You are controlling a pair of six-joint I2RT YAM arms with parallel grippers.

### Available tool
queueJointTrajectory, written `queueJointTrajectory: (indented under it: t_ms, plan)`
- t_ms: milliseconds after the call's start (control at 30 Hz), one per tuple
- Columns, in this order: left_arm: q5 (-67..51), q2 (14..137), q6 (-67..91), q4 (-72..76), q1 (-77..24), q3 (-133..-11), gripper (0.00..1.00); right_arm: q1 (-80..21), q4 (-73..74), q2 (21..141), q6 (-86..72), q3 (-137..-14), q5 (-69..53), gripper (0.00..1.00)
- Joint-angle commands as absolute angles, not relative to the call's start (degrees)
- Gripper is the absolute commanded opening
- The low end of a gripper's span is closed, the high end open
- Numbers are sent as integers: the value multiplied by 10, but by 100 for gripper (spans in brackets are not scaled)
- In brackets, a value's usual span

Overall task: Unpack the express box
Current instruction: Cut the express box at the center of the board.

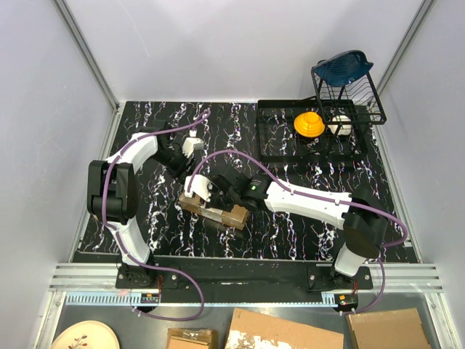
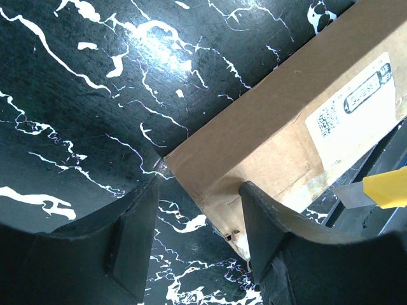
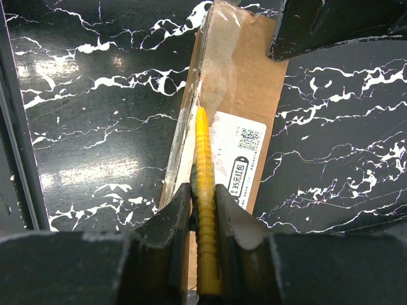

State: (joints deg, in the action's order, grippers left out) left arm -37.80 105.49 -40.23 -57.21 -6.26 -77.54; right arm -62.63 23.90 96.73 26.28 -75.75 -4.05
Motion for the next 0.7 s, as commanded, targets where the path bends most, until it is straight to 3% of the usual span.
queueJointTrajectory:
  t_ms: [0,667]
  plan:
    - [-355,1063,-425,-561,-58,-774,56,-631,235,962,250,-776,-48,0]
    - [-354,1063,-429,-561,-56,-771,56,-630,229,981,236,-770,-55,0]
